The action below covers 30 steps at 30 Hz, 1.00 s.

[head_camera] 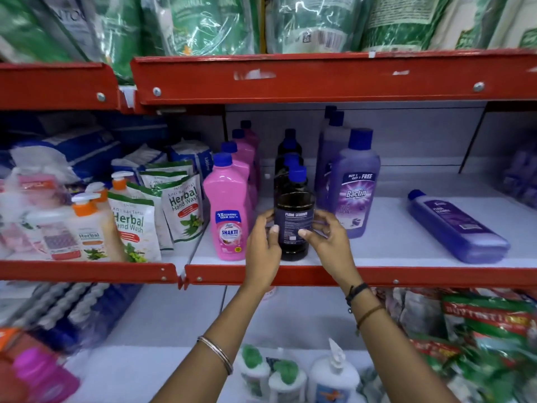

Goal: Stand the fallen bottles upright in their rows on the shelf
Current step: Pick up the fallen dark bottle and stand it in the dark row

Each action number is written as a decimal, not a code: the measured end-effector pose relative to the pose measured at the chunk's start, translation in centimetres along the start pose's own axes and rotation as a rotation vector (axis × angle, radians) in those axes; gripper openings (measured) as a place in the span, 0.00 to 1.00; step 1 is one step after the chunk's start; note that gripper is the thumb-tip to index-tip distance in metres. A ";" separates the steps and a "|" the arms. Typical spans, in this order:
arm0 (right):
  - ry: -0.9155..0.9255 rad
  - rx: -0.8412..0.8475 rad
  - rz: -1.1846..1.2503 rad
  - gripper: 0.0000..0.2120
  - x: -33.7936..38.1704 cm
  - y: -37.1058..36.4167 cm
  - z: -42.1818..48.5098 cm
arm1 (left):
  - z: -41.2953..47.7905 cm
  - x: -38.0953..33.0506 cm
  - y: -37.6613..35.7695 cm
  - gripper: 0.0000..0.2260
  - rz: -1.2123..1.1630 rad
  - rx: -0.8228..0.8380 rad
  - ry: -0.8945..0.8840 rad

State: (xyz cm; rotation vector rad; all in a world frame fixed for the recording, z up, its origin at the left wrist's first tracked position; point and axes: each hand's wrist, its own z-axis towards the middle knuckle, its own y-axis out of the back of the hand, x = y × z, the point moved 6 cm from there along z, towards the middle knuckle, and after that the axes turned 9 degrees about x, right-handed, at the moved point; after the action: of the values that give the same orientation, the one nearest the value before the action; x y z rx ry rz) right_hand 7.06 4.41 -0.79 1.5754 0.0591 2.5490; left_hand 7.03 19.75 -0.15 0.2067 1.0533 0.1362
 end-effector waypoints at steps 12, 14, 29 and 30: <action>-0.070 0.136 -0.086 0.22 -0.3 -0.3 -0.4 | 0.9 1.2 -0.1 0.16 -0.011 0.145 0.052; -0.047 0.194 -0.098 0.17 -0.1 -0.7 -0.3 | 0.7 1.0 -0.5 0.19 0.002 0.214 0.057; -0.105 0.213 0.046 0.10 -0.4 0.1 0.4 | -0.5 0.6 -0.8 0.20 0.238 -0.030 0.031; -0.097 0.184 0.038 0.10 -0.4 0.2 0.4 | -0.6 0.6 -0.8 0.20 0.250 -0.040 0.028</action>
State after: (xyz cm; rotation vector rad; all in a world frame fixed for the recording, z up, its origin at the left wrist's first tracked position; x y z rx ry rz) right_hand 7.58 4.17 -0.99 1.7786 0.2627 2.5553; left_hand 6.83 19.12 -1.13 0.3010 1.0492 0.3864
